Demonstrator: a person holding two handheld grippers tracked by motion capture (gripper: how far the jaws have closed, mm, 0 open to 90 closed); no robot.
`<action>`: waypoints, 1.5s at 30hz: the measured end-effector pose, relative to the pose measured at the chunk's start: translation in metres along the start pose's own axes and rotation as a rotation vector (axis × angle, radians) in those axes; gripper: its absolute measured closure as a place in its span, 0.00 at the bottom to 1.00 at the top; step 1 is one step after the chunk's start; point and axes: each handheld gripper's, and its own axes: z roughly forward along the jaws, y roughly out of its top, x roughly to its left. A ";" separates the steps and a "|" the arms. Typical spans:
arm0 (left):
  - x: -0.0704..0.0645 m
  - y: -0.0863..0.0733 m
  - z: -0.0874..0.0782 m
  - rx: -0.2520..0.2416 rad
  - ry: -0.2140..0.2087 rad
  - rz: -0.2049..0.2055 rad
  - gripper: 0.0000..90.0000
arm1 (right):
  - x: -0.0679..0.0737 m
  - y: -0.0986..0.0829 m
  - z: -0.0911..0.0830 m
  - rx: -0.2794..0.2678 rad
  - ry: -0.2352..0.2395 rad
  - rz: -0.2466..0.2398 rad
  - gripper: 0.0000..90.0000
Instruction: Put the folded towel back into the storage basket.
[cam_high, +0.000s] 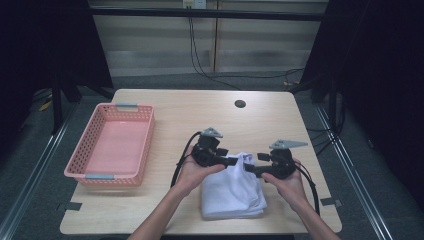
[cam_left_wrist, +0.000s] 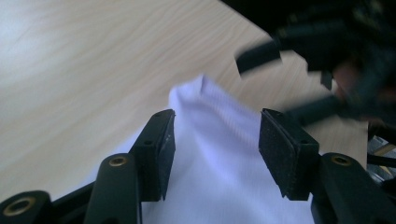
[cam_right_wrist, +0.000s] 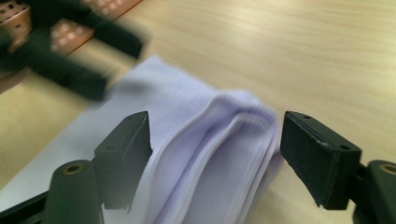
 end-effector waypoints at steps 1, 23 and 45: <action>0.001 -0.008 -0.006 0.006 0.006 0.007 0.51 | -0.002 0.006 0.005 0.001 -0.016 0.000 0.25; -0.031 -0.121 -0.050 0.115 0.021 0.033 0.31 | -0.035 -0.002 0.050 0.141 0.013 -0.057 0.30; -0.039 -0.117 -0.026 0.195 0.031 0.114 0.65 | -0.028 -0.007 0.062 0.212 0.155 -0.077 0.59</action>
